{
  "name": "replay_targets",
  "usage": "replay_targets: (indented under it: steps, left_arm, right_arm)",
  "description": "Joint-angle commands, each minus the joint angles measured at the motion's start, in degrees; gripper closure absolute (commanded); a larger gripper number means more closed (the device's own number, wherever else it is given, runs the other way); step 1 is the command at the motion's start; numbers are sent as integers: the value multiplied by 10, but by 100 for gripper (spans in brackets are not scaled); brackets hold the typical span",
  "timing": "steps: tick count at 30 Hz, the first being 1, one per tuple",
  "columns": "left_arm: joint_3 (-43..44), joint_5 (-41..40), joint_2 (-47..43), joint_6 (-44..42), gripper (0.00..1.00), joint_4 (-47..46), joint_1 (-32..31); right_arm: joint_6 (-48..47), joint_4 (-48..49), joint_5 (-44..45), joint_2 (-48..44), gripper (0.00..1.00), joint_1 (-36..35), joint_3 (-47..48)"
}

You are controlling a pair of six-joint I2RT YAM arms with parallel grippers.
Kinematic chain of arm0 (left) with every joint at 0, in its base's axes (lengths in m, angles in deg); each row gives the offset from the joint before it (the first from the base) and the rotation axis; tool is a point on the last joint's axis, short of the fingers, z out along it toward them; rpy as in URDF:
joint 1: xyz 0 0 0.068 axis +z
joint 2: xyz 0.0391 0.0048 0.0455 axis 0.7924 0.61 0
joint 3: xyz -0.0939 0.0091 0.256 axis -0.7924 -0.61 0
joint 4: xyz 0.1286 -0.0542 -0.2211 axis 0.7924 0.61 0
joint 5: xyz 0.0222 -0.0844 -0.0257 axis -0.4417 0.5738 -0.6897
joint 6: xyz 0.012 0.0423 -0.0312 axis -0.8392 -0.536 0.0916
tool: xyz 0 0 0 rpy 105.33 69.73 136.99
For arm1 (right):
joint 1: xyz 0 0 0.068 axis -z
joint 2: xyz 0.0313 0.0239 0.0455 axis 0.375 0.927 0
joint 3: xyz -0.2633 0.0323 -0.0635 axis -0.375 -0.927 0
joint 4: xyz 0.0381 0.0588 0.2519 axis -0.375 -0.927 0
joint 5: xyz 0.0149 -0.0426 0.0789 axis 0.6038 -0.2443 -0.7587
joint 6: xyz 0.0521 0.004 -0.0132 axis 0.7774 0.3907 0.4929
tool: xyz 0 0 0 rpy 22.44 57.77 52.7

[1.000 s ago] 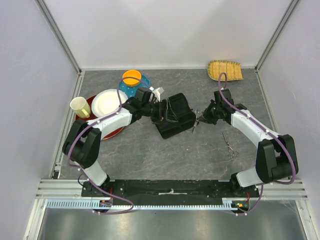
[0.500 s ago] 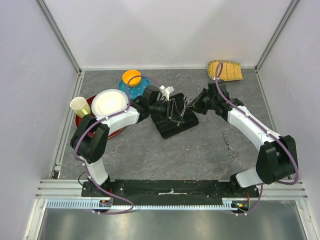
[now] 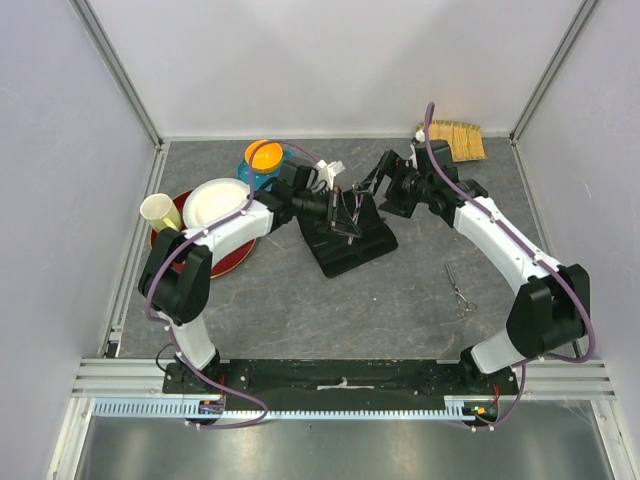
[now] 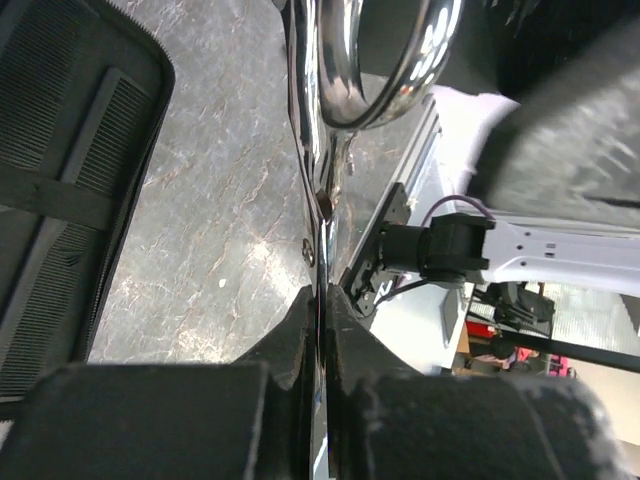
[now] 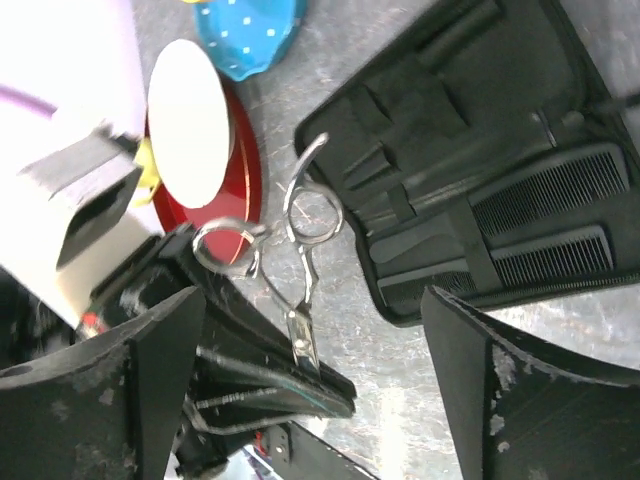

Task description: Sort the hair-cutting tools

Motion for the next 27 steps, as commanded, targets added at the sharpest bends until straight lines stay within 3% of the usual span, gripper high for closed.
replay_targets:
  steps: [1, 9, 16, 21, 24, 25, 27]
  left_arm:
    - [49, 132, -13, -36, 98, 51, 44]
    - [99, 289, -46, -44, 98, 115, 72]
    - [78, 351, -95, -65, 98, 116, 72]
    - [85, 373, -112, -74, 98, 113, 73]
    - [86, 390, -115, -81, 98, 113, 73]
    - [86, 396, -114, -80, 98, 114, 73]
    - [86, 398, -113, -80, 98, 114, 74]
  right_arm:
    - [-117, 1, -32, -18, 2, 6, 60]
    - [-251, 37, -205, 3, 2, 39, 147]
    - [-221, 144, -395, 70, 4, 46, 208]
    - [-226, 172, -459, 63, 15, 40, 186]
    - [-174, 307, -494, 29, 21, 32, 130]
    - [-113, 388, -504, 22, 22, 30, 118]
    - [-59, 456, -520, 21, 26, 30, 97]
